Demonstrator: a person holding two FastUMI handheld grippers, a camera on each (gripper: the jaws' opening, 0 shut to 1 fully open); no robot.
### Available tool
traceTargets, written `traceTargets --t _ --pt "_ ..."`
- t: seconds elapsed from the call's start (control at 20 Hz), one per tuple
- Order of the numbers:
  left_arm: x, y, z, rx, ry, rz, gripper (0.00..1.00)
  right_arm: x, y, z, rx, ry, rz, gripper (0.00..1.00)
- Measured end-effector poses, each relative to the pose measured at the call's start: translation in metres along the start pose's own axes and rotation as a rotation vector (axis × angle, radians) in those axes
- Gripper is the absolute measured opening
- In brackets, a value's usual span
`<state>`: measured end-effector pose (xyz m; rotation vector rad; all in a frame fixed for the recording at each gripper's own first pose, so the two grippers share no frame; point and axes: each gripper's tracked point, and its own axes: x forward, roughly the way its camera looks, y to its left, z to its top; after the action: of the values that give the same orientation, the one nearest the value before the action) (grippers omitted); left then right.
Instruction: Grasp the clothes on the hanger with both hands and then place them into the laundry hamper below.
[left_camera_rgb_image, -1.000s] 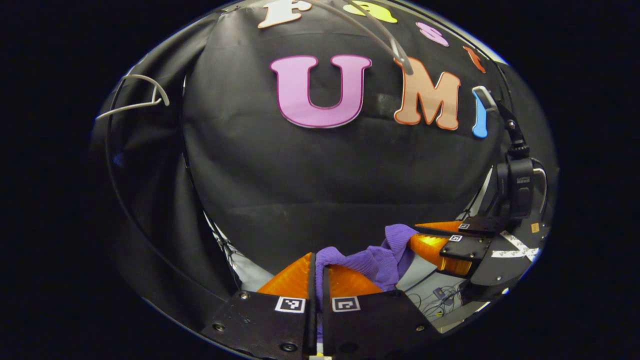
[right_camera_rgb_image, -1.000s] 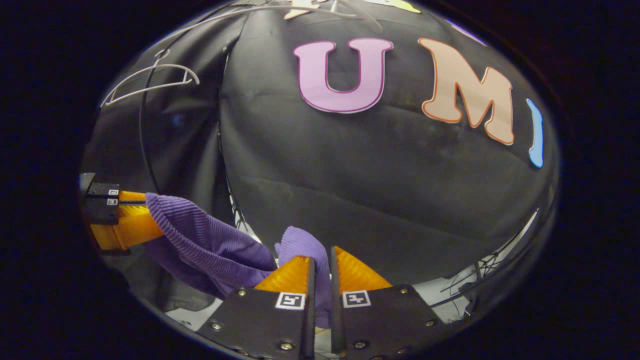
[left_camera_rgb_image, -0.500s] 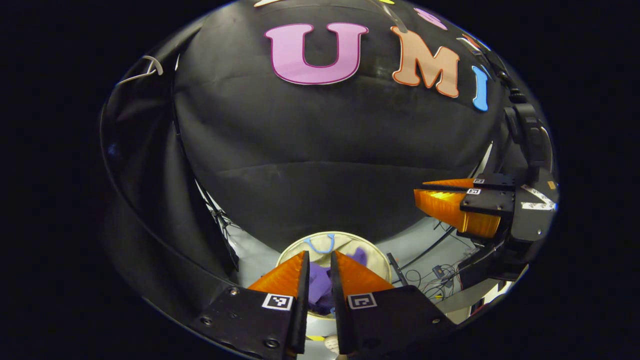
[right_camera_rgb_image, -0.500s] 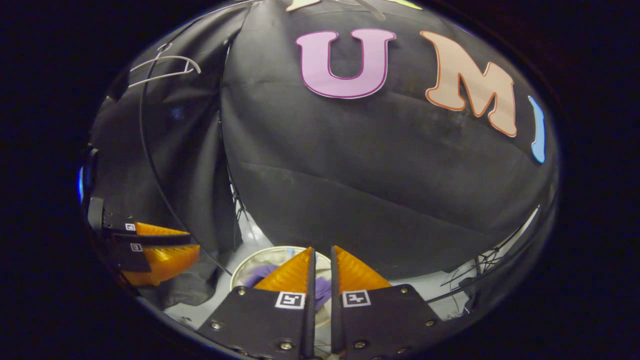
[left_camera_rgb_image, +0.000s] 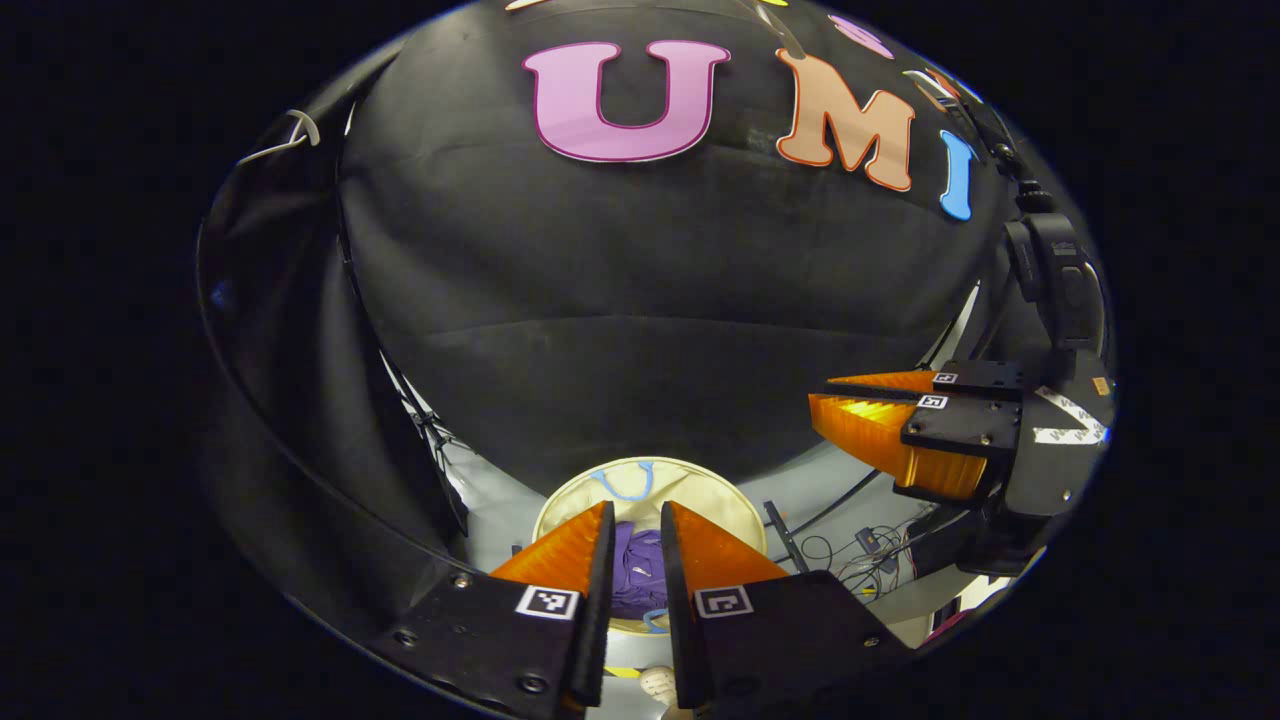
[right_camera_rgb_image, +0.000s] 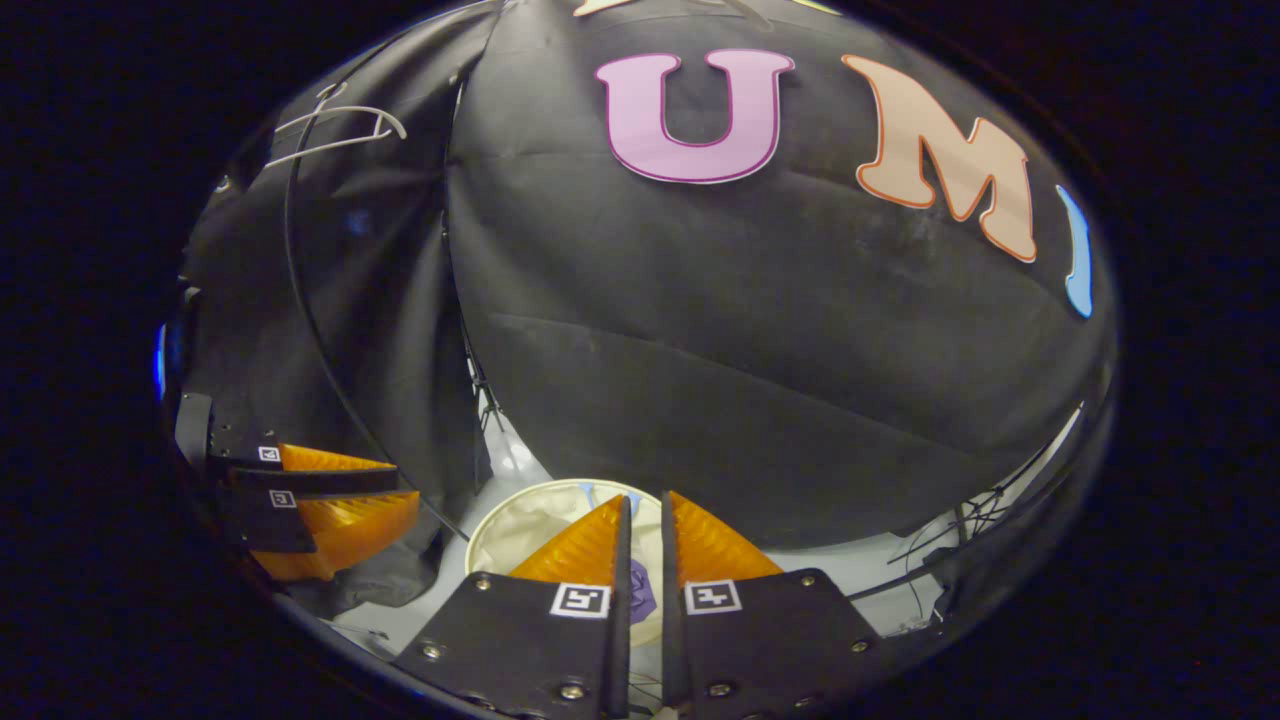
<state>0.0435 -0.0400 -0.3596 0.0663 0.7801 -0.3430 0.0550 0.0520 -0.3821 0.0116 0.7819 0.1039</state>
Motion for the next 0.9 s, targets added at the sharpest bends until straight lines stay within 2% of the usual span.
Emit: traceTargets --t 0.1,0.15,0.2,0.25,0.3,0.4,0.5,0.55,0.6,0.65,0.8,0.9 --pt "0.000 -0.003 0.001 -0.011 0.003 0.001 0.35 -0.001 0.000 0.000 -0.003 0.005 0.002 0.13" --pt "0.000 -0.004 0.001 -0.017 0.004 0.003 0.47 -0.002 0.001 -0.001 -0.003 0.009 0.007 0.13" --pt "0.001 -0.005 0.002 -0.026 0.006 0.000 0.52 0.001 0.003 -0.004 -0.003 0.014 0.014 0.13" --pt "0.000 -0.006 0.003 -0.033 0.006 0.000 0.63 -0.004 0.003 -0.005 -0.003 0.015 0.018 0.13" --pt "0.001 -0.006 0.005 -0.040 0.008 -0.001 0.64 -0.003 0.004 -0.006 -0.005 0.015 0.020 0.13" --pt "0.000 -0.009 0.004 -0.053 0.012 0.003 0.71 -0.006 0.004 -0.006 -0.010 0.017 0.024 0.22" --pt "-0.002 -0.008 0.006 -0.065 0.014 0.018 0.80 -0.010 0.005 -0.008 -0.014 0.017 0.030 0.36" --pt "-0.006 -0.007 0.005 -0.072 0.016 0.031 0.88 -0.011 0.006 -0.010 -0.014 0.020 0.034 0.45" --pt "-0.008 -0.004 0.005 -0.076 0.015 0.050 0.94 -0.012 0.008 -0.012 -0.012 0.021 0.039 0.48" --pt "-0.008 0.002 0.003 -0.081 0.011 0.060 0.98 -0.013 0.008 -0.013 -0.009 0.023 0.041 0.61" --pt "-0.010 0.010 0.007 -0.094 0.005 0.087 0.98 -0.017 0.007 -0.013 -0.007 0.020 0.036 0.87" --pt "-0.012 0.014 0.012 -0.098 -0.005 0.105 0.98 -0.021 0.004 -0.013 -0.005 0.018 0.032 0.96"
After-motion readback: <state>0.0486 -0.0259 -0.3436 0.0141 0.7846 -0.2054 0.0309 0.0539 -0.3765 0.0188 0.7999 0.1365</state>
